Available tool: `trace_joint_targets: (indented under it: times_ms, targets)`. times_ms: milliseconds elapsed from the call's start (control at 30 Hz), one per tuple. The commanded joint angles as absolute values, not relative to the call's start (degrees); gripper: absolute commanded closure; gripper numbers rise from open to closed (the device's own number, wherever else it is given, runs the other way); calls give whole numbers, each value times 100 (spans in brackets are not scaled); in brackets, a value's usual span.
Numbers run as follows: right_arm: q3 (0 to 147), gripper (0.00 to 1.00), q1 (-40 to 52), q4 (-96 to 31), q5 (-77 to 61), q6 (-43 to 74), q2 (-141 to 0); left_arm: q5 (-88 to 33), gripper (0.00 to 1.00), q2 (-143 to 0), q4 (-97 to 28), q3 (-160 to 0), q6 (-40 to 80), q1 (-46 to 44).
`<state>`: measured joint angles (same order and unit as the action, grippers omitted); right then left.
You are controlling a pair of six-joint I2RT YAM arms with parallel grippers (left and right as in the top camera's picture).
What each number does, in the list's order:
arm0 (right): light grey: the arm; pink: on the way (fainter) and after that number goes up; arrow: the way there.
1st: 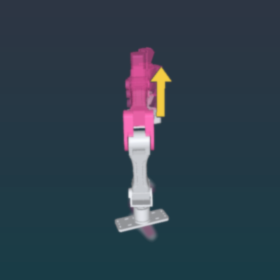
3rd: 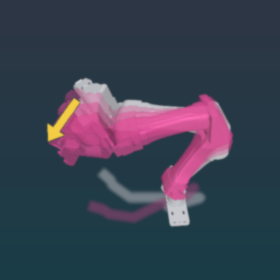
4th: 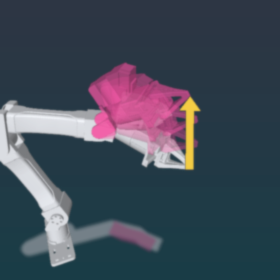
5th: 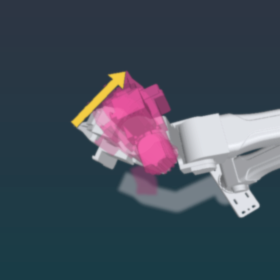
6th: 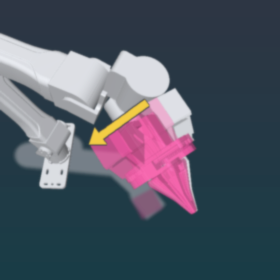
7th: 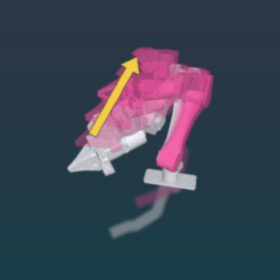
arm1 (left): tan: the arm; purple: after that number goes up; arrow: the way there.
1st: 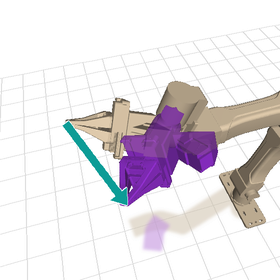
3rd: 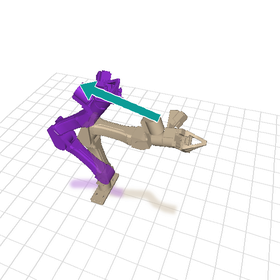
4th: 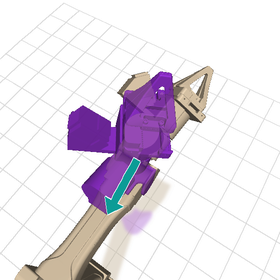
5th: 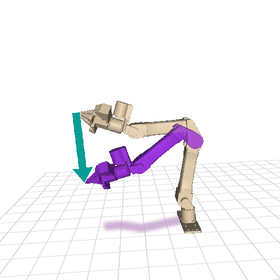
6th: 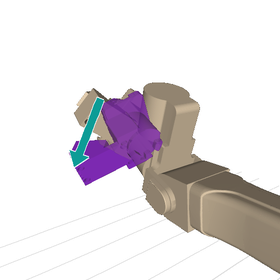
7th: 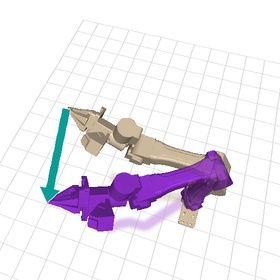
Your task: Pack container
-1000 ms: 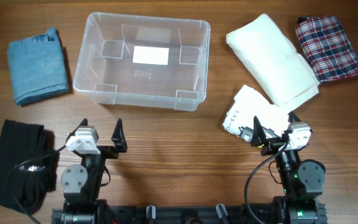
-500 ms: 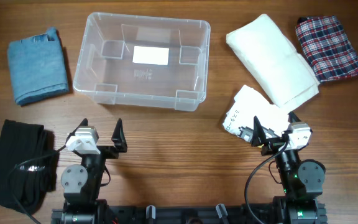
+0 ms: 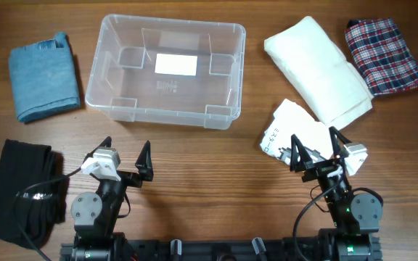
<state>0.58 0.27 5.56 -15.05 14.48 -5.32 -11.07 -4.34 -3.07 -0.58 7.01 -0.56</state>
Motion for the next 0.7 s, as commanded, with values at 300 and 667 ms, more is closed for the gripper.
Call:
trace_joint_targets:
  times_ms: [300,667]
  targets:
    - [4182,0,23,-1511,-1603,467,-3804,-1258,0,-458,-327,-34,816,-14]
    - [7850,0,23,-3774,-786,-773,-8300,-1258,0,-458,-325,-34,816,-14]
